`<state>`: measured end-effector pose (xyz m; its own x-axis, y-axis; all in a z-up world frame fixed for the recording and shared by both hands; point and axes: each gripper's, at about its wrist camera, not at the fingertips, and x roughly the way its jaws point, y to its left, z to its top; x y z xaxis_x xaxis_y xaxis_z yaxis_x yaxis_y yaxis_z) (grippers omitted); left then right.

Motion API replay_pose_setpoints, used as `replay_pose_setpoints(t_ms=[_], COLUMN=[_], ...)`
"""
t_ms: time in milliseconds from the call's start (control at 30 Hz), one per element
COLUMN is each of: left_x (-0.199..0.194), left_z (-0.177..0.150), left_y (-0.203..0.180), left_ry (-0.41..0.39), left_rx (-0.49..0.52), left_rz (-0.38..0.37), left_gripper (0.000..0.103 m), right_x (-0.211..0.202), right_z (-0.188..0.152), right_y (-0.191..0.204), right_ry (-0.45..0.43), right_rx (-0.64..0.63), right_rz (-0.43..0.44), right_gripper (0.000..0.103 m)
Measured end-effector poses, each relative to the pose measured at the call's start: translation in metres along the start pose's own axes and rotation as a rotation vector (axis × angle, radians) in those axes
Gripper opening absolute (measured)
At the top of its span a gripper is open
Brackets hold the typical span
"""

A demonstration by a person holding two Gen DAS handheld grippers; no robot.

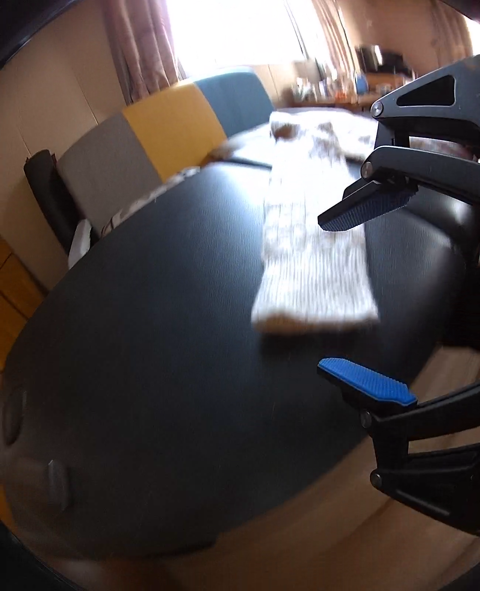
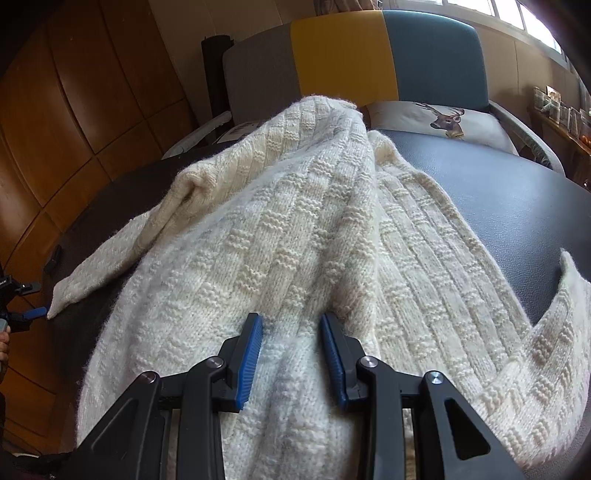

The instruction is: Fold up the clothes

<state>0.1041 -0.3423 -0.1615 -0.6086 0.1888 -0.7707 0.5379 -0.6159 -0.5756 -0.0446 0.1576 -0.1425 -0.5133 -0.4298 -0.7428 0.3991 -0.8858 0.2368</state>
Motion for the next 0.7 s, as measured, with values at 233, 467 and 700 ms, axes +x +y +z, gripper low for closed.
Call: replay_pose_setpoints(t_ms=[233,467,700], left_x=[0.032,0.028,-0.006], left_z=[0.000,0.042,0.026], left_y=[-0.028,-0.035,-0.074], left_ry=[-0.016,-0.128,-0.201], left_rx=[0.134,0.069,0.069], left_rz=[0.133,0.217,-0.066], left_gripper=[0.004,0.004,0.013], right_x=[0.001,0.003,0.003], right_z=[0.001,0.000,0.000], right_y=[0.003,0.006,0.004], right_ry=[-0.003,-0.008,-0.013], right_rx=[-0.005,0.002,0.020], right_rz=[-0.015,-0.015,-0.003], right_gripper=[0.034,0.034,0.034])
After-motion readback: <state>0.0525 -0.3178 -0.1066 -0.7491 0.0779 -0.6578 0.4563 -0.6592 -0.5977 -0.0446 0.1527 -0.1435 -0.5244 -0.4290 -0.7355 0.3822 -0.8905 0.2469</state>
